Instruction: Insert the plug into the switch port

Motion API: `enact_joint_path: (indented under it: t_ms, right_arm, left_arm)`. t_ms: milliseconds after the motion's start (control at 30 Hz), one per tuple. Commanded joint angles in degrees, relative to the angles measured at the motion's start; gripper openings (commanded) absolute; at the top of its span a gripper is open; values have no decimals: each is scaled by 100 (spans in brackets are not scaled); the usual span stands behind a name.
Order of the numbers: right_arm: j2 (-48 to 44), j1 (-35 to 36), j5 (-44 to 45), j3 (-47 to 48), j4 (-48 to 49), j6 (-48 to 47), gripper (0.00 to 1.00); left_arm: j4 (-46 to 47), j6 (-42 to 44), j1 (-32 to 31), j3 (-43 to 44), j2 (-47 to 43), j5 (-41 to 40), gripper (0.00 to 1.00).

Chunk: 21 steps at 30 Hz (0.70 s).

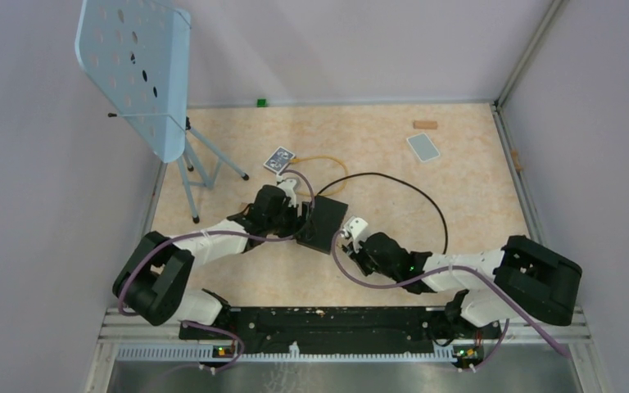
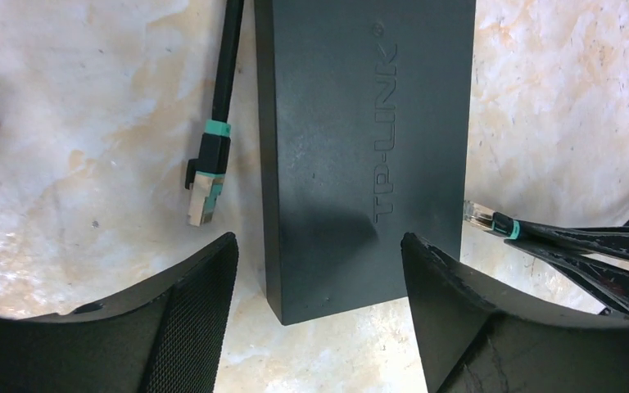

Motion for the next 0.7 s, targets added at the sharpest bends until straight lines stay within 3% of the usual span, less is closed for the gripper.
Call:
enact_joint_path:
  t_ms: [0,667]
  right_arm:
    - [230,180,100,146,260,-189,0]
    - [717,514,580,296,433,-337,0]
  left_arm:
    - [422,-104,30,-130,47,350,77]
    - [537,178,31,-158,474,654,64]
